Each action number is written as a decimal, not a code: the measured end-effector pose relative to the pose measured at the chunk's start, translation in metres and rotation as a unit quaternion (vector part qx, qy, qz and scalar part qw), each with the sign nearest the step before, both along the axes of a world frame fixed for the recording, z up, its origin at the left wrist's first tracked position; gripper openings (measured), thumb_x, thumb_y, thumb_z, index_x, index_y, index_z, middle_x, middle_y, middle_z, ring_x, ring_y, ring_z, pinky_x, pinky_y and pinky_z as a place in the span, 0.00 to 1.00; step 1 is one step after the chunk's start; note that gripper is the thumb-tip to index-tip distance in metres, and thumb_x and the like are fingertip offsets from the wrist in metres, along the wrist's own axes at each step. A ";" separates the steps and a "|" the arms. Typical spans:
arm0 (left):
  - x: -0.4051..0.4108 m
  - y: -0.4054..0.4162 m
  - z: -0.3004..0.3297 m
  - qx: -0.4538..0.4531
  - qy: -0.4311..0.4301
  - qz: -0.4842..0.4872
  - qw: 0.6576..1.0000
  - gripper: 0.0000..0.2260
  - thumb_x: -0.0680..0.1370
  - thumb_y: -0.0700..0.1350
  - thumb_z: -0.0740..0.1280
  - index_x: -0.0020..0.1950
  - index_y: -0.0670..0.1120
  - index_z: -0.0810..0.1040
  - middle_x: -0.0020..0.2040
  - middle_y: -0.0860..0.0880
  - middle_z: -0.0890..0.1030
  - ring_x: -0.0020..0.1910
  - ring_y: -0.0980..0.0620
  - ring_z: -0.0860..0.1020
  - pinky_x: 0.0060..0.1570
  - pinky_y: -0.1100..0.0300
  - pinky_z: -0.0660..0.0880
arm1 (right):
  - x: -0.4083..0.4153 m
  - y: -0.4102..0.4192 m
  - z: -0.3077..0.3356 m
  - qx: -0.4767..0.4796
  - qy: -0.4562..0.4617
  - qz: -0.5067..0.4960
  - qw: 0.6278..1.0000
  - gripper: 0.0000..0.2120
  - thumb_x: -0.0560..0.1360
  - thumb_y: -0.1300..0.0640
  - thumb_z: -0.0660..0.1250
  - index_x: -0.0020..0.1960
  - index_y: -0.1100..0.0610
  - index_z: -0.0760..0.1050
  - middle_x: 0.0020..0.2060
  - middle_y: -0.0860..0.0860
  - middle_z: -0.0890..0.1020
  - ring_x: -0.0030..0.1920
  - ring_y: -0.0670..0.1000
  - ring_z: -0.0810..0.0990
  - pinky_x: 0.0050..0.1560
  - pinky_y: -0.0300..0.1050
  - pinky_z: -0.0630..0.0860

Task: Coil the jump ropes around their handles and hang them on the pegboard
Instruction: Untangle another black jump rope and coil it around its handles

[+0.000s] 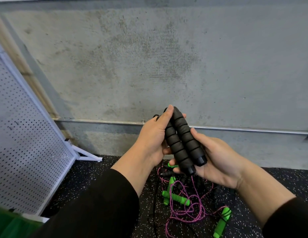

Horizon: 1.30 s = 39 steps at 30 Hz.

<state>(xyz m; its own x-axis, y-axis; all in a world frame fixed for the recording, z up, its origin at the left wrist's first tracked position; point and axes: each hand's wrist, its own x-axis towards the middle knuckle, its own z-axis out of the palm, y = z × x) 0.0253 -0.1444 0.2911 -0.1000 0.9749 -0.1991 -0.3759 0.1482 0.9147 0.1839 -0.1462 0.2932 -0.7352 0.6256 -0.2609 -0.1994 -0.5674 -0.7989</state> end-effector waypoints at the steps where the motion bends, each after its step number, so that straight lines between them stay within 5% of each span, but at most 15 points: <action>1: 0.000 0.000 0.000 0.002 -0.001 -0.003 1.000 0.27 0.78 0.63 0.65 0.63 0.42 0.82 0.53 0.41 0.83 0.31 0.54 0.77 0.21 0.69 0.63 | 0.001 0.001 0.000 0.002 0.000 0.006 1.000 0.25 0.82 0.45 0.55 0.60 0.63 0.81 0.59 0.70 0.80 0.49 0.65 0.84 0.51 0.60 0.83; 7: 0.000 0.002 -0.002 0.000 0.004 -0.011 1.000 0.24 0.79 0.60 0.68 0.63 0.41 0.83 0.52 0.43 0.82 0.32 0.52 0.76 0.23 0.68 0.62 | 0.004 0.004 -0.001 0.011 -0.019 0.017 1.000 0.26 0.81 0.46 0.57 0.68 0.65 0.75 0.60 0.70 0.80 0.50 0.66 0.83 0.54 0.61 0.81; 10: 0.003 0.003 -0.001 0.018 -0.030 -0.006 0.999 0.23 0.81 0.55 0.66 0.65 0.37 0.80 0.49 0.42 0.81 0.29 0.53 0.76 0.19 0.66 0.64 | 0.004 0.005 -0.002 0.000 -0.021 0.005 1.000 0.26 0.79 0.44 0.59 0.64 0.64 0.78 0.54 0.68 0.81 0.43 0.63 0.81 0.45 0.57 0.82; 14: 0.004 0.004 0.003 0.018 -0.034 -0.021 0.999 0.21 0.82 0.57 0.66 0.61 0.39 0.79 0.54 0.44 0.84 0.40 0.49 0.79 0.22 0.63 0.71 | 0.005 0.007 -0.005 -0.040 0.021 0.020 0.999 0.25 0.79 0.41 0.59 0.62 0.59 0.80 0.45 0.61 0.77 0.36 0.57 0.76 0.37 0.51 0.80; 17: -0.003 0.004 0.005 -0.038 0.190 -0.002 0.981 0.29 0.79 0.69 0.60 0.45 0.43 0.80 0.36 0.46 0.83 0.31 0.50 0.79 0.30 0.59 0.75 | 0.009 0.014 -0.013 -0.039 0.049 0.032 0.998 0.26 0.81 0.42 0.58 0.68 0.60 0.76 0.46 0.59 0.76 0.34 0.53 0.73 0.28 0.43 0.74; 19: -0.014 0.007 -0.001 -0.011 0.375 0.108 0.921 0.31 0.82 0.67 0.56 0.38 0.40 0.78 0.31 0.45 0.81 0.31 0.50 0.78 0.37 0.54 0.75 | 0.014 0.020 -0.018 -0.034 0.046 0.035 0.998 0.26 0.81 0.43 0.59 0.70 0.59 0.74 0.46 0.60 0.76 0.32 0.52 0.72 0.26 0.40 0.70; 22: -0.029 0.014 -0.018 0.097 0.384 0.192 0.898 0.17 0.86 0.55 0.56 0.53 0.47 0.79 0.48 0.52 0.81 0.47 0.57 0.78 0.50 0.56 0.74 | 0.023 0.030 -0.023 -0.035 0.067 0.073 0.994 0.25 0.81 0.43 0.64 0.70 0.58 0.74 0.48 0.61 0.75 0.33 0.52 0.73 0.26 0.41 0.70; 25: -0.030 0.021 -0.031 0.157 0.322 0.089 0.929 0.16 0.87 0.51 0.53 0.72 0.54 0.73 0.67 0.58 0.77 0.68 0.63 0.73 0.70 0.65 0.68 | 0.030 0.038 -0.029 -0.042 0.087 0.112 0.989 0.25 0.79 0.43 0.68 0.70 0.58 0.73 0.49 0.61 0.76 0.33 0.52 0.73 0.27 0.40 0.69; 27: -0.023 0.025 -0.034 0.174 0.278 0.051 0.943 0.18 0.87 0.50 0.52 0.70 0.51 0.76 0.61 0.59 0.81 0.63 0.67 0.76 0.64 0.70 0.69 | 0.030 0.041 -0.032 -0.040 0.095 0.129 0.986 0.24 0.80 0.43 0.65 0.70 0.57 0.73 0.49 0.61 0.75 0.33 0.52 0.73 0.27 0.39 0.68; 29: -0.013 0.030 -0.039 0.185 0.227 0.069 0.954 0.19 0.86 0.55 0.52 0.63 0.52 0.81 0.49 0.56 0.83 0.49 0.59 0.81 0.53 0.64 0.75 | 0.029 0.044 -0.034 -0.042 0.114 0.131 0.984 0.24 0.82 0.43 0.61 0.71 0.57 0.72 0.49 0.60 0.75 0.33 0.51 0.73 0.27 0.39 0.68; 32: 0.003 0.037 -0.039 0.149 0.122 0.079 0.978 0.19 0.83 0.59 0.54 0.43 0.54 0.79 0.30 0.52 0.70 0.26 0.54 0.66 0.27 0.60 0.63 | 0.028 0.052 -0.034 -0.052 0.168 0.116 0.978 0.23 0.82 0.43 0.60 0.69 0.58 0.72 0.48 0.60 0.74 0.32 0.51 0.72 0.25 0.38 0.67; 36: 0.023 0.043 -0.039 0.159 0.143 0.063 0.975 0.14 0.87 0.51 0.54 0.45 0.49 0.72 0.31 0.50 0.68 0.28 0.54 0.65 0.25 0.63 0.60 | 0.028 0.063 -0.035 -0.041 0.211 0.087 0.973 0.27 0.84 0.39 0.53 0.71 0.59 0.71 0.48 0.60 0.73 0.32 0.50 0.67 0.24 0.37 0.65; 39: 0.029 0.046 -0.039 0.174 0.199 0.016 0.964 0.11 0.87 0.41 0.54 0.50 0.50 0.74 0.29 0.60 0.73 0.28 0.63 0.69 0.29 0.71 0.66 | 0.027 0.068 -0.037 -0.046 0.218 0.054 0.973 0.26 0.85 0.40 0.52 0.69 0.58 0.73 0.47 0.59 0.73 0.31 0.49 0.70 0.22 0.37 0.66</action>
<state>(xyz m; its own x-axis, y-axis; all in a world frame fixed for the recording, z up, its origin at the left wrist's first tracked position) 0.0547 -0.0988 0.2524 -0.1315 0.9708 0.2007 0.0162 -0.2004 0.9796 0.2111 -0.0780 0.2562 -0.8489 0.5272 0.0388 -0.4429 -0.6691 -0.5968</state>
